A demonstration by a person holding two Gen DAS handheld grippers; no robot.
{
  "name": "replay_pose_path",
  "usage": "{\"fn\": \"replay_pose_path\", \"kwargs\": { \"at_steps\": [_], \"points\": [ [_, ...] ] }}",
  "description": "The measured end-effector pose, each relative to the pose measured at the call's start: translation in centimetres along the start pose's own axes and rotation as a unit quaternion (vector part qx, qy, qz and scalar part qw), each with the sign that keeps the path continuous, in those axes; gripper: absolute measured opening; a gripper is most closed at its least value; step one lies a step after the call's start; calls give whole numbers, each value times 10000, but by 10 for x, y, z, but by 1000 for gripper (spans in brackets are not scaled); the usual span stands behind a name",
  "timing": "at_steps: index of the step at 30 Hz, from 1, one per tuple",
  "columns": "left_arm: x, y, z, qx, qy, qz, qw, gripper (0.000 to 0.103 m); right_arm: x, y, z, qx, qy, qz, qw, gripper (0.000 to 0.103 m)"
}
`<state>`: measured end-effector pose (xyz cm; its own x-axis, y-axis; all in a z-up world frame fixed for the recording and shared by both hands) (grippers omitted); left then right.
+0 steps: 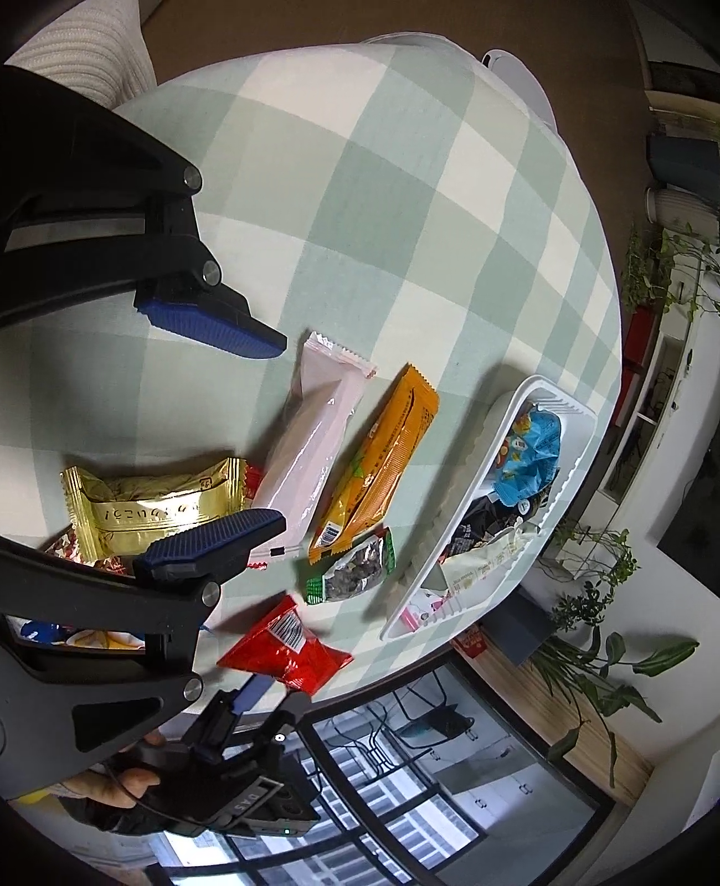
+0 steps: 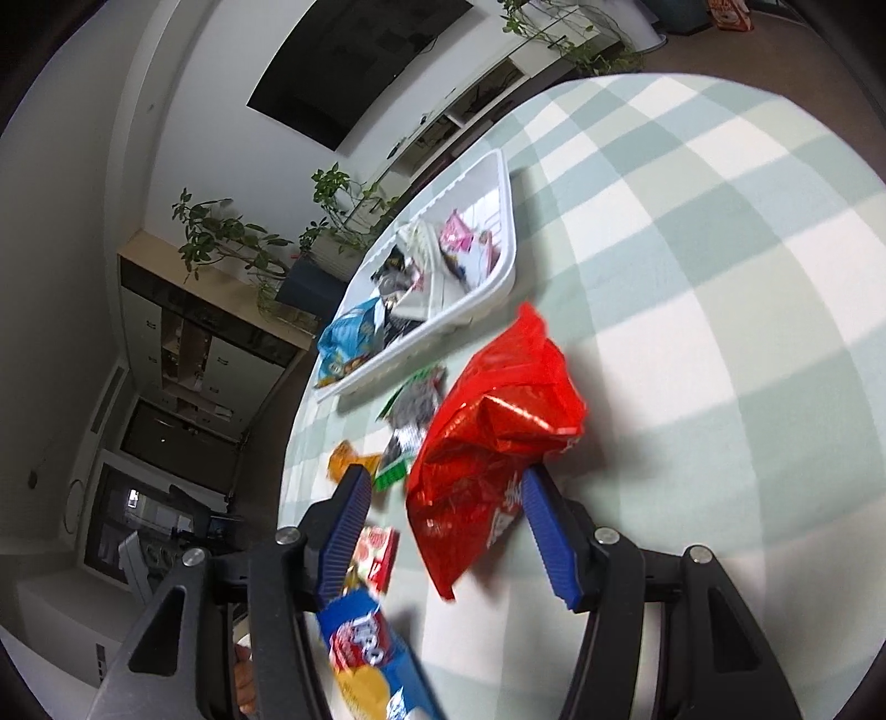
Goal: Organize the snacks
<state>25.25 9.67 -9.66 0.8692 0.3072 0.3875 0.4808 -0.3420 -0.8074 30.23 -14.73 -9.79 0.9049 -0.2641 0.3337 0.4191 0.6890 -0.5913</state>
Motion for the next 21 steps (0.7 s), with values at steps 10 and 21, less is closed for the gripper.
{"fn": "replay_pose_path", "kwargs": {
  "at_steps": [10, 21],
  "points": [
    [0, 18, -5, -13, -74, 167, 9998, 55, -2, 18, -2, -559, -293, 214, 9978, 67],
    [14, 38, -12, 0, -352, 236, 9991, 57, -8, 23, 3, -888, -661, 243, 9936, 67]
  ]
}}
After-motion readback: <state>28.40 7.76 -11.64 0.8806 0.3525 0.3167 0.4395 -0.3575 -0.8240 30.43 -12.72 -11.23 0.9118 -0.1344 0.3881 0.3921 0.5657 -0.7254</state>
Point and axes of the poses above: each gripper's, at about its wrist camera, not at the fingertips, and y roughly the way its jaws point, z to its left, x to its top, the point moved 9 cm from there along y, roughly the way its jaws point, and after that the axes turned 8 degrees about z, right-handed, at the moved point
